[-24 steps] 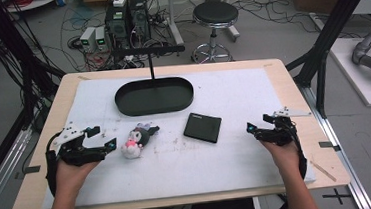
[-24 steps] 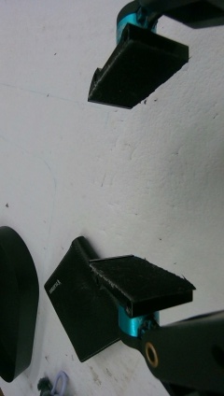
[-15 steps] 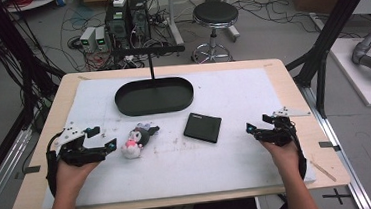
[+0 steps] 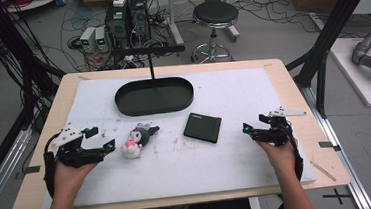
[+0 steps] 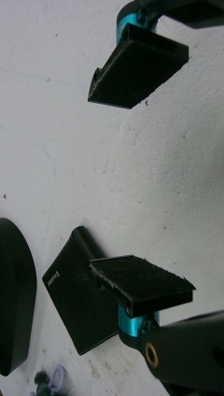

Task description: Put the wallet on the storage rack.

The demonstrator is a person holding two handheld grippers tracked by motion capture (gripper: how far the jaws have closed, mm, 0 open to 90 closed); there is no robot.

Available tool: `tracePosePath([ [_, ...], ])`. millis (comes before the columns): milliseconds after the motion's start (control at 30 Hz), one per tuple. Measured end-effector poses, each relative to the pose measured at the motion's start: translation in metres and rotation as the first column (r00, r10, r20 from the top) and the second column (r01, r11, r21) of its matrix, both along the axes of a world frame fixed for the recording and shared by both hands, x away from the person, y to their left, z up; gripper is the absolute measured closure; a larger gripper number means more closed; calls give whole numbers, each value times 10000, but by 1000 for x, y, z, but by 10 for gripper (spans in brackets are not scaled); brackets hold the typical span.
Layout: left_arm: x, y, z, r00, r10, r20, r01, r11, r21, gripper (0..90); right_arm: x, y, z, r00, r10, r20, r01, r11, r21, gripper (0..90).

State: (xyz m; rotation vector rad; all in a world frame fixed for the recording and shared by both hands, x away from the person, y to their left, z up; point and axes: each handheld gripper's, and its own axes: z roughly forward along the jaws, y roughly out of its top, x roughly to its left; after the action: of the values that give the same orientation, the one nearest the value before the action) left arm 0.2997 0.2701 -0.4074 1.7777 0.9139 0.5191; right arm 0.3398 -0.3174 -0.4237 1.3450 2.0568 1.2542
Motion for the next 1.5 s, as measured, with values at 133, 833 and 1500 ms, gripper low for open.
tracePosePath([
  [133,-2,2,0,10000,44,-5,-44,10000,24,171,2,2,-1,10000,-42,-9,42,9999,94,178],
  [833,-33,28,-3,9970,768,-23,-768,9969,150,171,37,68,-21,9899,752,-1201,-691,9961,540,178],
  [1500,-37,29,-1,9972,748,-1,-747,9969,254,171,33,100,-28,9765,970,-1924,-1029,9945,-209,412],
])
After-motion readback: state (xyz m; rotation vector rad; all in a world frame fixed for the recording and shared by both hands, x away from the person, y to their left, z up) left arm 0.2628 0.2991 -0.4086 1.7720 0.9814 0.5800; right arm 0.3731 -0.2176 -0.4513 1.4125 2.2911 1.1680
